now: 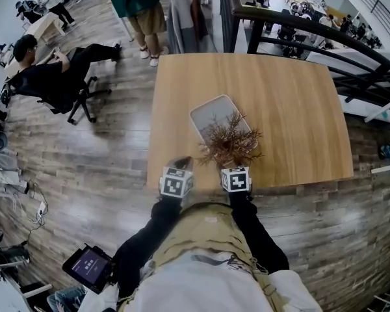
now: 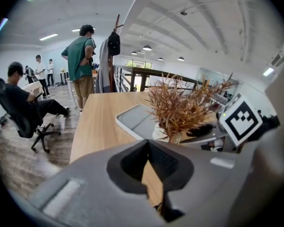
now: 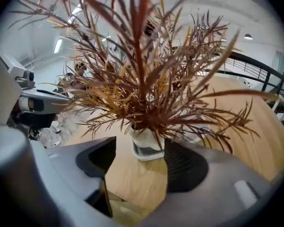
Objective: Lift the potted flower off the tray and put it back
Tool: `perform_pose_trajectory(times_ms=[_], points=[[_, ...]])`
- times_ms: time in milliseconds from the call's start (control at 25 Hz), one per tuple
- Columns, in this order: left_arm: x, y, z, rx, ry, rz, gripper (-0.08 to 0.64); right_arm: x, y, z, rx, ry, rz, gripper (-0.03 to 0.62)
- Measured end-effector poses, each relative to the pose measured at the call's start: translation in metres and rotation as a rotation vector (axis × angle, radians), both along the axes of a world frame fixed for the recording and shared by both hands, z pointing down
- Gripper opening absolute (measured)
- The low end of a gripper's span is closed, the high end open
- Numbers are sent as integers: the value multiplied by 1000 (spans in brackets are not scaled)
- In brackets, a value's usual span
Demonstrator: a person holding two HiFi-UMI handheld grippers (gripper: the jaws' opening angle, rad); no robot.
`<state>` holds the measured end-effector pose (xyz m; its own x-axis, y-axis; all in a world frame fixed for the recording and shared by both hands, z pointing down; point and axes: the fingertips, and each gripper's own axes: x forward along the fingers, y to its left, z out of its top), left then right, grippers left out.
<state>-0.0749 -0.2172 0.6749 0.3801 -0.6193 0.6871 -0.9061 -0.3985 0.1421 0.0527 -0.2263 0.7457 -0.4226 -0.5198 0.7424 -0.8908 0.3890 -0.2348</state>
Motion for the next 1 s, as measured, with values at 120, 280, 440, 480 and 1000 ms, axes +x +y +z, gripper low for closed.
perform_pose_trajectory(times_ms=[120,280,440,480,1000], points=[[-2,4,1,4,-16,6,3,4,-4,5,17,-6,26,362],[-4,6,2,14,-28,17,3,1,-16,11,35,-11,31,431],[-9,3,1,-7,-26,17,3,-6,-33,19,42,-3,17,436],[-11,2,2,-15,-24,15,3,-7,-37,21,45,1,15,440],[-38,-9,-2,20,-11,-33,3,-12,-57,41,61,35,51,486]])
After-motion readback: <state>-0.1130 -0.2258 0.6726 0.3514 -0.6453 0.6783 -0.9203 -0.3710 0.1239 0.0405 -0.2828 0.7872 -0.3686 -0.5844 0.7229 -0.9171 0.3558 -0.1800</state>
